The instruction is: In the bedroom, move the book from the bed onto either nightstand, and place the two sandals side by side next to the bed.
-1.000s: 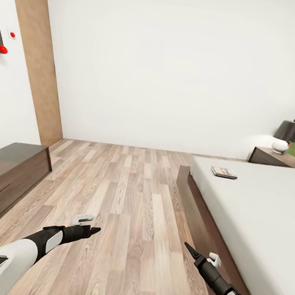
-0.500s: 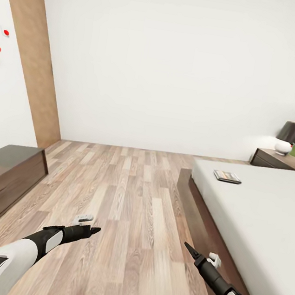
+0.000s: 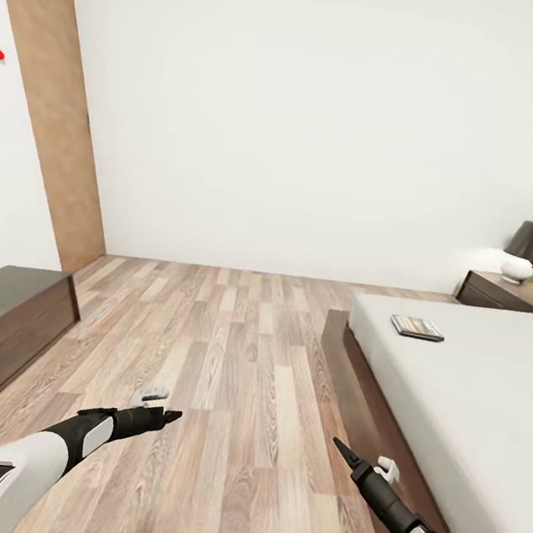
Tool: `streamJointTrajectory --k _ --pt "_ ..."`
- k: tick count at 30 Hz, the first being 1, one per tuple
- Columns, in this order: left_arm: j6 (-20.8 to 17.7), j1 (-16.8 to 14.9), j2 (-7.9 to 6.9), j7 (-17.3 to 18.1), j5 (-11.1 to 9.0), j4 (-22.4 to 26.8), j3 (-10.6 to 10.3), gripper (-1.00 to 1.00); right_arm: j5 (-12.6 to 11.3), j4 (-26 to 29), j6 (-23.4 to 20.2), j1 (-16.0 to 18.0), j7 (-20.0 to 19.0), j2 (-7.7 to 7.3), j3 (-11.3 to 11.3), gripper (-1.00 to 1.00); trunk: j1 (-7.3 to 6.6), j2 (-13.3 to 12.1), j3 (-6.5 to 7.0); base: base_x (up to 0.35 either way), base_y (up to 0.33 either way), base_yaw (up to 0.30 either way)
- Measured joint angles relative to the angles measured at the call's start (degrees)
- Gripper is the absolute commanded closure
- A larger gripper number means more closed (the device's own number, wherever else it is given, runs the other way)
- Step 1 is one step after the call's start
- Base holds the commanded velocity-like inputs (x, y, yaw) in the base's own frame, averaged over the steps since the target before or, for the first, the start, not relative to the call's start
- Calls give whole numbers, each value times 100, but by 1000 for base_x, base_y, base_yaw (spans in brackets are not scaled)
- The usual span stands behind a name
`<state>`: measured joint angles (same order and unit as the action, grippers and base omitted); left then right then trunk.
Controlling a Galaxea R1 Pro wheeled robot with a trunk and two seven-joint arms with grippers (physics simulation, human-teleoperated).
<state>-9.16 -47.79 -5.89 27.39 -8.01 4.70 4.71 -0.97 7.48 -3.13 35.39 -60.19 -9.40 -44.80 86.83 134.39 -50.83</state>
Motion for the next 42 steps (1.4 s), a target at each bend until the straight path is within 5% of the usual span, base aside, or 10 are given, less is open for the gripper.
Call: streamJointTrajectory --k 42 --pt "0 0 0 0 -4 0 3 -100 1 -1 3 0 0 0 -1 -100 0 0 0 187 54 0"
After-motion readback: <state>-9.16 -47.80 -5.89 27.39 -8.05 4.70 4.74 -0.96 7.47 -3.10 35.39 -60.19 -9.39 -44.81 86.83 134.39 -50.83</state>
